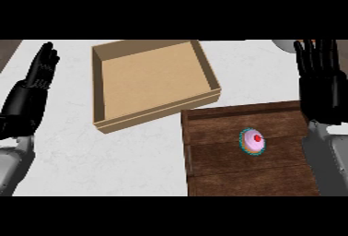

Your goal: Pick the cupcake from the tray and place it in the cardboard box

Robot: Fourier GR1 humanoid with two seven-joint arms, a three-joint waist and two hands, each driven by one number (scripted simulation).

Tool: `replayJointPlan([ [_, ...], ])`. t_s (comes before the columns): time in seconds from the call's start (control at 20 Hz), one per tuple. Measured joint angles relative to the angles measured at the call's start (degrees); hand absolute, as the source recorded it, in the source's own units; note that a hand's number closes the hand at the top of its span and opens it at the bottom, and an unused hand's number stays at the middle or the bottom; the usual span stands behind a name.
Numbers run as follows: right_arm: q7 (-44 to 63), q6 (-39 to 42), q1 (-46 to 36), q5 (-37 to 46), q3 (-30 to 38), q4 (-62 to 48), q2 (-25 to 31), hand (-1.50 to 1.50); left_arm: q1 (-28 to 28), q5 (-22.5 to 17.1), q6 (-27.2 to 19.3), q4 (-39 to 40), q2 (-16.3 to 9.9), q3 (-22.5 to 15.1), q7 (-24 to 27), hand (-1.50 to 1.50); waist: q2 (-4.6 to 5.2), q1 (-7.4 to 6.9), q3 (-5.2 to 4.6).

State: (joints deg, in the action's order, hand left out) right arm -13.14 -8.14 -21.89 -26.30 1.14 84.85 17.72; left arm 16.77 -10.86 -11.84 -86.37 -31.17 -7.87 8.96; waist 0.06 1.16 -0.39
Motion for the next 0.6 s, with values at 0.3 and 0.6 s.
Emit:
replayJointPlan([
  [0.3,7.4,6.4,6.8,6.4,-10.2,1.0,5.3,-1.5,-0.7,0.2,3.0,0.9,2.9,-5.0,-3.8,0.0,-0.08,0.19,0.21],
  [0.6,2.7,4.9,9.3,24.5,-14.8,2.4,17.1,-1.5,-2.8,-0.5,4.4,2.0,5.6,-8.8,-6.5,0.0,-0.48,2.34,0.06],
])
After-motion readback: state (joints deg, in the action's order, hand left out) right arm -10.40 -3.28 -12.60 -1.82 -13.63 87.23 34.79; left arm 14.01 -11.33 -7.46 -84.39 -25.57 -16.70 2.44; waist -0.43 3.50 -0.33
